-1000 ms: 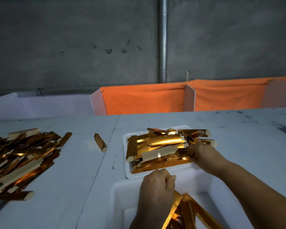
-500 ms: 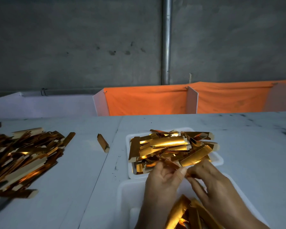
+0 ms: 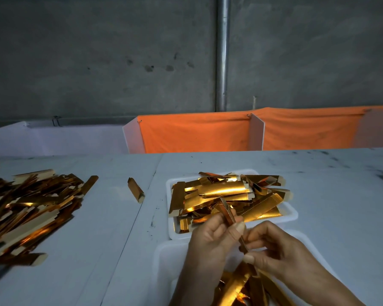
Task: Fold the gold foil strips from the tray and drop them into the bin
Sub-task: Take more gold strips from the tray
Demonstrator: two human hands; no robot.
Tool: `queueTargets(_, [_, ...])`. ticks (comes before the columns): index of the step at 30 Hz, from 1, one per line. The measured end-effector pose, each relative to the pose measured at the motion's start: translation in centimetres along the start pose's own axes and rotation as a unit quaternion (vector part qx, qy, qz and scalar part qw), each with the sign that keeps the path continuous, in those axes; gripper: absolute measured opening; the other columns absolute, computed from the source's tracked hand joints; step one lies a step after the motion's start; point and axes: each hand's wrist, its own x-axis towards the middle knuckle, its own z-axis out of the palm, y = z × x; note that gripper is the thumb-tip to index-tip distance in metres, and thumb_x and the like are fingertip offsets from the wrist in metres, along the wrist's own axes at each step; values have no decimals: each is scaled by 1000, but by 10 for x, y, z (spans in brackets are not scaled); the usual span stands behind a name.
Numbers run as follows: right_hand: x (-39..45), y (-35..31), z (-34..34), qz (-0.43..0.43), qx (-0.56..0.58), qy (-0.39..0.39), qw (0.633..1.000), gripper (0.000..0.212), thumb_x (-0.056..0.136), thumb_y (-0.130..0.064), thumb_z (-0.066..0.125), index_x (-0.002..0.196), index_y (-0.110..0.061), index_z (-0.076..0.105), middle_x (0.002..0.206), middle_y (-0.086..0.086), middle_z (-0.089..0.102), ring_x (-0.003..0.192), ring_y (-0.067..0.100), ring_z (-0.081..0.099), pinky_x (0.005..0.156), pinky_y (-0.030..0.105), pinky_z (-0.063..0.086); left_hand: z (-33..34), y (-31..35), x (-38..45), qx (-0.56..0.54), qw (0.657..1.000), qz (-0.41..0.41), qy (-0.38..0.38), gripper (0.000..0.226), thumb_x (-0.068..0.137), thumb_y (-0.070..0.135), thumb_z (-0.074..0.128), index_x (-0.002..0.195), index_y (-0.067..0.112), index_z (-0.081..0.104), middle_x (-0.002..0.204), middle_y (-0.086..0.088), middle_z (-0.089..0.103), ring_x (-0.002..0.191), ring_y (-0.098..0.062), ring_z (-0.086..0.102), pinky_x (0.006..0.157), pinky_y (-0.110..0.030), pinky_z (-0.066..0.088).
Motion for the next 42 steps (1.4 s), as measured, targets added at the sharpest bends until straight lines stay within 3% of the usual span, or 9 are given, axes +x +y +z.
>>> queueTargets(6, [0, 3, 0, 25, -2, -16, 1000, 33, 67, -33, 83, 95, -41, 67, 91, -11, 68, 88, 8, 65, 81, 30, 56, 3, 1, -3, 31, 999, 37, 1, 29, 70, 53, 66, 94, 40, 70, 104, 13, 71, 103, -5, 64, 92, -32, 49])
queueTargets(12, [-4, 2, 4, 45, -52, -16, 998, 27, 73, -38, 78, 97, -35, 67, 80, -10, 62, 79, 4, 59, 74, 19, 50, 7, -2, -6, 103, 994, 30, 19, 37, 82, 44, 61, 116, 29, 63, 112, 13, 68, 108, -2, 60, 83, -13, 47])
queueTargets(17, [-4, 3, 7, 53, -63, -4, 997, 26, 70, -40, 80, 90, -32, 65, 70, -13, 59, 65, -4, 53, 64, 12, 46, 12, -1, -7, 117, 992, -7, 55, 18, 95, 31, 50, 111, 30, 60, 105, 12, 70, 100, -3, 64, 79, -14, 50])
queueTargets(21, [-4, 1, 3, 61, 16, -14, 998, 28, 67, -51, 73, 80, -27, 67, 69, -6, 58, 67, 6, 58, 68, 21, 52, 10, -1, -6, 112, 990, -43, 74, 21, 100, 33, 37, 111, 33, 55, 106, 10, 66, 100, -9, 62, 88, -25, 51])
queueTargets(25, [1, 0, -2, 30, 62, 43, 997, 31, 66, -57, 63, 77, -28, 68, 72, 6, 57, 65, 13, 56, 60, 23, 49, 3, 2, -3, 154, 986, -62, 23, 18, 101, 35, 35, 104, 42, 51, 109, 8, 62, 104, -10, 57, 91, -26, 46])
queueTargets(30, [7, 2, -10, 32, 175, 29, 984, 31, 74, -38, 67, 89, -12, 69, 64, 10, 51, 50, 13, 45, 48, 22, 38, 9, 5, -5, 223, 968, -53, -103, 21, 101, 30, 36, 108, 40, 54, 98, 5, 67, 94, -9, 64, 91, -31, 51])
queueTargets(34, [9, 5, -12, 38, 192, 52, 979, 18, 78, -26, 65, 83, -9, 68, 56, 11, 50, 45, 14, 46, 46, 20, 40, 11, -1, -4, 252, 964, -34, -81, 37, 90, 39, 57, 125, 46, 46, 121, 16, 56, 104, -4, 54, 85, -20, 47])
queueTargets(37, [9, 8, -14, 39, 179, 76, 980, 12, 90, -15, 59, 85, -5, 63, 58, 15, 55, 48, 17, 51, 49, 21, 45, 12, -5, -1, 396, 918, 12, -31, 61, 82, 47, 65, 135, 45, 35, 122, 24, 44, 101, 1, 40, 79, -9, 35])
queueTargets(42, [8, 8, -15, 52, 191, 76, 977, 11, 92, -11, 56, 87, -2, 59, 60, 16, 60, 52, 19, 58, 52, 24, 51, 12, -12, -1, 511, 853, 106, 13, 61, 92, 49, 49, 145, 41, 21, 144, 19, 36, 128, -5, 34, 105, -22, 30])
